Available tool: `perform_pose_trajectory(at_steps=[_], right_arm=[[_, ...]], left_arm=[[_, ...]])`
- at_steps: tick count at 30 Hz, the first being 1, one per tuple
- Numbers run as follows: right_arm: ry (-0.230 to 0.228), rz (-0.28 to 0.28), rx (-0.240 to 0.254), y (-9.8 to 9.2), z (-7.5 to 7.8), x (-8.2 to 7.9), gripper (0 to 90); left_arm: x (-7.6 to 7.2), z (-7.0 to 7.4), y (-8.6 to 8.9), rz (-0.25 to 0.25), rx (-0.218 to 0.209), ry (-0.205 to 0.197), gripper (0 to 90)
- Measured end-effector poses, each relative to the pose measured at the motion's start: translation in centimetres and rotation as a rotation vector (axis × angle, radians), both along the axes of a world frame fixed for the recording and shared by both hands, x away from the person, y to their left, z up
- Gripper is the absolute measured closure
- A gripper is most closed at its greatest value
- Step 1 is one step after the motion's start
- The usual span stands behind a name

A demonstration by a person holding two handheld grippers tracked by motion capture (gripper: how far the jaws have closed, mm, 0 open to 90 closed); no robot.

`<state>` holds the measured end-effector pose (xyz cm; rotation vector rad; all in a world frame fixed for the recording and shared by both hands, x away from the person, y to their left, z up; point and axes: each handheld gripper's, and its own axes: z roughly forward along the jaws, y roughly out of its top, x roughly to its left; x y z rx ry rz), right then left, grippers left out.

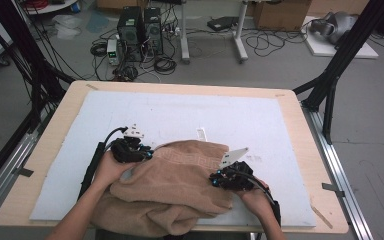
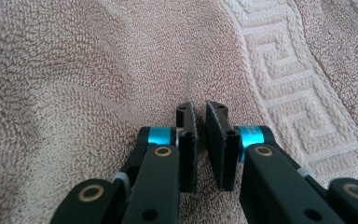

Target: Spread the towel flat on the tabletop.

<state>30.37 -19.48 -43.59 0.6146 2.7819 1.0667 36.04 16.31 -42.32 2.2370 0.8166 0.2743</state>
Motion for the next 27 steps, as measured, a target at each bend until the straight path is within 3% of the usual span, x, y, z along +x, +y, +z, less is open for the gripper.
perform_pose_trajectory(at_steps=[7,9,11,13,16,17,19,22,23,24,25,27], right_arm=[[-0.004,-0.008,0.003,0.0,0.0,-0.1,81.8],[-0.007,-0.008,0.003,0.0,0.0,-0.1,81.5],[-0.011,-0.008,0.002,0.0,-0.1,-0.1,81.2],[-0.009,-0.011,0.004,0.0,-0.1,-0.1,81.0],[-0.005,-0.016,0.009,-0.1,-0.1,-0.2,80.9],[-0.003,-0.014,0.01,-0.1,-0.1,-0.1,80.9],[-0.007,-0.007,0.006,-0.1,-0.1,-0.1,80.8],[-0.003,-0.008,0.0,-0.1,0.0,-0.1,80.5],[-0.001,-0.009,0.0,0.0,0.0,-0.1,80.1],[-0.001,-0.011,-0.001,0.0,0.0,0.0,79.7],[0.001,-0.013,0.0,0.0,0.0,0.0,79.4],[-0.001,-0.015,0.0,0.0,0.0,0.0,78.5]], left_arm=[[-0.4,-0.1,-0.1,-0.047,0.003,0.044,68.2],[-0.5,-0.2,-0.3,-0.039,0.02,0.034,68.1],[-0.5,-0.4,-0.4,-0.025,0.052,0.007,73.6],[-0.6,-0.2,-0.5,-0.014,0.076,-0.037,85.3],[-0.6,0.5,-0.1,0.033,0.077,-0.099,87.7],[-0.6,0.5,-0.1,0.033,0.077,-0.099,87.9],[-0.1,1.4,0.8,0.092,0.054,-0.145,88.1],[0.3,2.8,1.0,0.136,0.059,-0.208,88.2],[0.3,2.8,1.0,0.136,0.059,-0.208,87.9],[0.5,3.8,1.2,0.194,0.033,-0.259,85.1],[0.6,4.1,1.3,0.226,0.025,-0.271,75.0],[0.7,4.4,1.8,0.217,-0.014,-0.242,71.5]])
